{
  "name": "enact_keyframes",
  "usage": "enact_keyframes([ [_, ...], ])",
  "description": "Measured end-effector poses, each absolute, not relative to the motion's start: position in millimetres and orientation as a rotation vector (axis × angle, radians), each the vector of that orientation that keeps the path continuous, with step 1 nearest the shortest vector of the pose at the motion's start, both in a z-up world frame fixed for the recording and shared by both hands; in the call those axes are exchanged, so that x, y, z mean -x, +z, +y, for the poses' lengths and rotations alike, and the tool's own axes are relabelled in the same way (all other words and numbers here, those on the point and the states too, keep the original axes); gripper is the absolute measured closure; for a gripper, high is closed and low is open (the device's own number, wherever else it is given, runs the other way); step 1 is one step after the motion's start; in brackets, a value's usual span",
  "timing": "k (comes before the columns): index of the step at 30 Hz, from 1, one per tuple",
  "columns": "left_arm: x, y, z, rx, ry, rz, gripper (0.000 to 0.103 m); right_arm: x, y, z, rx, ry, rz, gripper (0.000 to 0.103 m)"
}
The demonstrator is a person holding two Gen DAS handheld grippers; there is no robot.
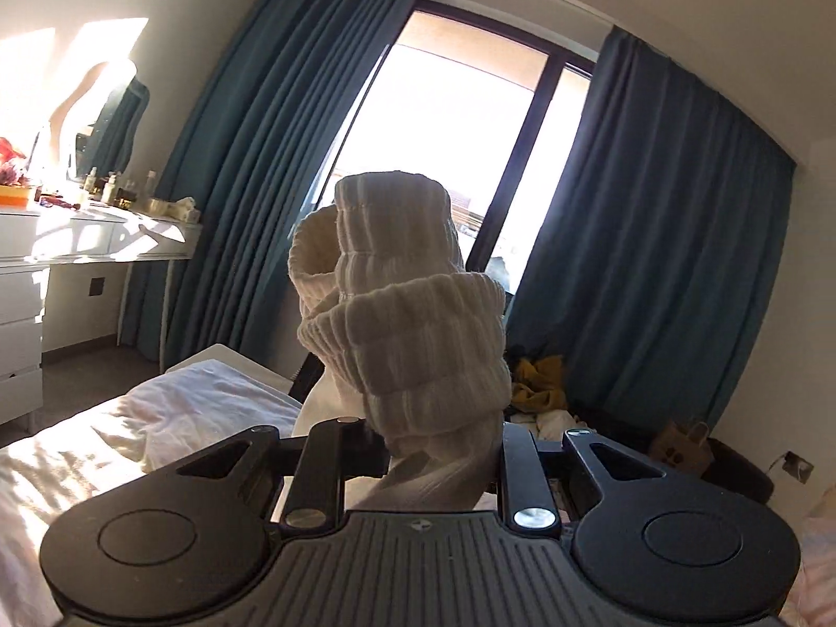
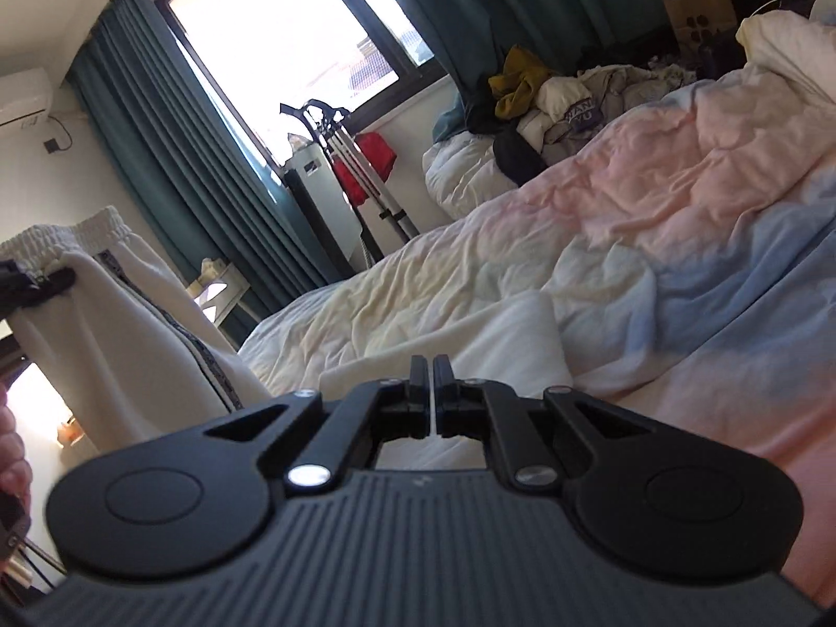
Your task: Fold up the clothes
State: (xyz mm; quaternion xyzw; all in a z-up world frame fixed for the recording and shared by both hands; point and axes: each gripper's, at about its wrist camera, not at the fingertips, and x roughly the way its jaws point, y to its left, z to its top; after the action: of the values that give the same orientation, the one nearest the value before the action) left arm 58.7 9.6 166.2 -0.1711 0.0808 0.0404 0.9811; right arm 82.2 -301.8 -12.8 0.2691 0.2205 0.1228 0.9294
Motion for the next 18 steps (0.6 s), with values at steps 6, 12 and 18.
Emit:
enact_keyframes([
  [6,-85.5,112.9,-106.0,0.181,-0.055,0.271,0.081,-92.4,-24.4,-349.5,-0.620,0.213,0.497,0.097],
  [12,-97.5,34.4,-185.8,0.044,-0.134,0.425,0.081,-95.9,-34.0,-369.6,-0.681,0.177,0.492,0.097],
  [18,-99.4,-35.7,-184.9,-0.031,-0.141,0.532,0.081,-100.3,-41.8,-391.0,-0.786,0.209,0.474,0.097],
])
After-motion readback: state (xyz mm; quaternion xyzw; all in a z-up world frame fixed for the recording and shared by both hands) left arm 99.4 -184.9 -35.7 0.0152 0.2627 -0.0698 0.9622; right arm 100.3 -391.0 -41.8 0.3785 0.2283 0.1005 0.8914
